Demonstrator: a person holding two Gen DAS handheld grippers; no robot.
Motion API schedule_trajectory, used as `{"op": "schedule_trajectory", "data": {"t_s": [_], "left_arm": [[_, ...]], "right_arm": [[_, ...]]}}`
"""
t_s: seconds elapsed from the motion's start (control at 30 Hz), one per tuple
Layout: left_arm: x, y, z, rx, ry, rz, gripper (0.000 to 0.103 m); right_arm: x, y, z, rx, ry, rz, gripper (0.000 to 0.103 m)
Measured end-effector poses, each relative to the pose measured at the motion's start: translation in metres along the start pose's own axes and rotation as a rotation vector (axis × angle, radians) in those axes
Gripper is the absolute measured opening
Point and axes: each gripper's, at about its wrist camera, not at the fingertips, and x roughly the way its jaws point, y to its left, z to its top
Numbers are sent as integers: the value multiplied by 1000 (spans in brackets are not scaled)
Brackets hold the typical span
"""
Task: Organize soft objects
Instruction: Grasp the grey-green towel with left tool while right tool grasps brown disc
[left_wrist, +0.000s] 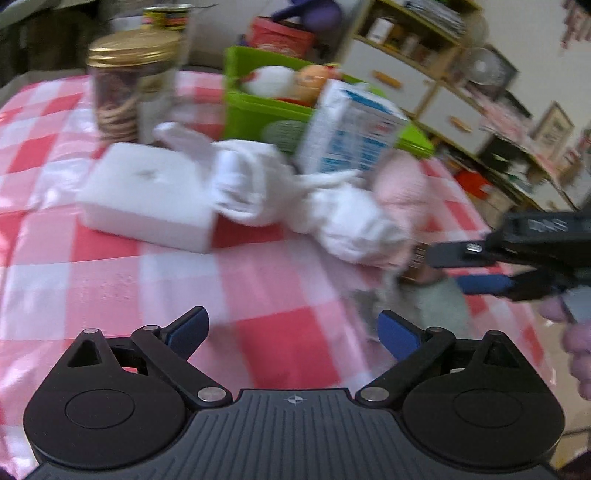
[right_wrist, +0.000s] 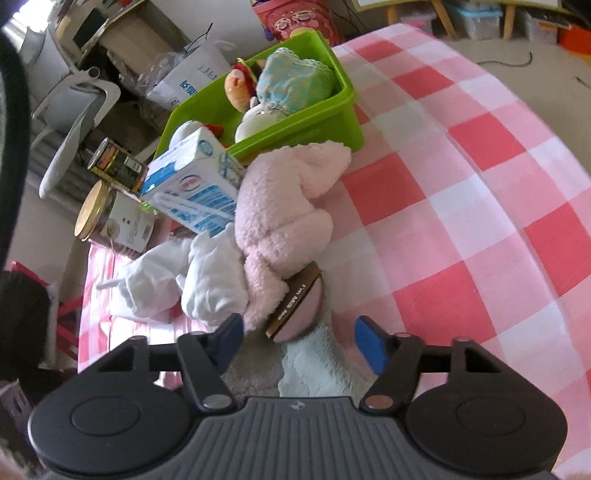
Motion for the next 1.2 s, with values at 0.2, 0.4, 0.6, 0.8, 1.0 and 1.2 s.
{"op": "schedule_trajectory", "data": {"t_s": [0.2, 0.4, 0.6, 0.8, 1.0, 1.2], "left_arm": [[6, -26, -8, 76, 14, -101, 85], [18, -57, -14, 157, 37, -151, 81], [26, -81, -22, 222, 24, -123, 64], [30, -90, -29, 296, 7, -82, 21], [26, -87, -30, 299, 28, -78, 4], [11, -65, -28, 281, 48, -45, 3]], "right_arm": [[5, -3, 3, 12, -12, 28, 19], [10, -1, 3, 4, -20, 23, 4], [10, 0, 2, 14, -17, 25, 0], [6, -3, 1, 27, -22, 35, 0], [-3, -9, 1, 42, -32, 53, 0], [-15, -23, 3, 64, -54, 56, 0]]}}
